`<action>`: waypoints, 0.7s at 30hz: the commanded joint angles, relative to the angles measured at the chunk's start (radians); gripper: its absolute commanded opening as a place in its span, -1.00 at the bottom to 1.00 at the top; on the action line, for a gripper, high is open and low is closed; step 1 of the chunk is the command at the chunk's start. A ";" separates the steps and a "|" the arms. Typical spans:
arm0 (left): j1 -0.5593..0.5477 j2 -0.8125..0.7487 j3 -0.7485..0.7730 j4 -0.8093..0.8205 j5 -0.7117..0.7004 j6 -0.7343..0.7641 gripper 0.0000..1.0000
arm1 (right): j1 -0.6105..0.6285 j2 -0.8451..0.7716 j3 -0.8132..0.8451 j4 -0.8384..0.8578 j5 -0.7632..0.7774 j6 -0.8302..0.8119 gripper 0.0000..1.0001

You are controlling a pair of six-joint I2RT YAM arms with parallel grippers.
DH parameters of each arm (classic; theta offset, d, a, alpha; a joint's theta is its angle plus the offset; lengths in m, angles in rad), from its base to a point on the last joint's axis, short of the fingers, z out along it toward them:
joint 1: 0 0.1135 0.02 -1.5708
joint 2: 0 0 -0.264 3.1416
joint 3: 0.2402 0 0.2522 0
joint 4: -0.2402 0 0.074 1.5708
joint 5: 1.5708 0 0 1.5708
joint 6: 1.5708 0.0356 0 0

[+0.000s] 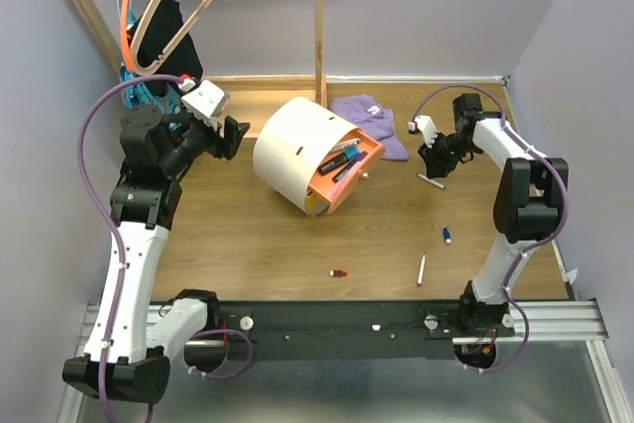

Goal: Sort the stationery into containers
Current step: Pick up the pen from the center of the board.

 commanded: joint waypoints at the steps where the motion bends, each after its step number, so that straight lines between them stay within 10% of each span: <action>1: 0.008 0.025 0.039 -0.016 -0.002 0.024 0.42 | 0.004 0.054 0.037 0.022 -0.018 -0.060 -0.21; 21: 0.006 0.045 0.024 0.001 -0.017 0.015 0.42 | 0.017 0.161 0.025 0.025 0.034 -0.092 -0.33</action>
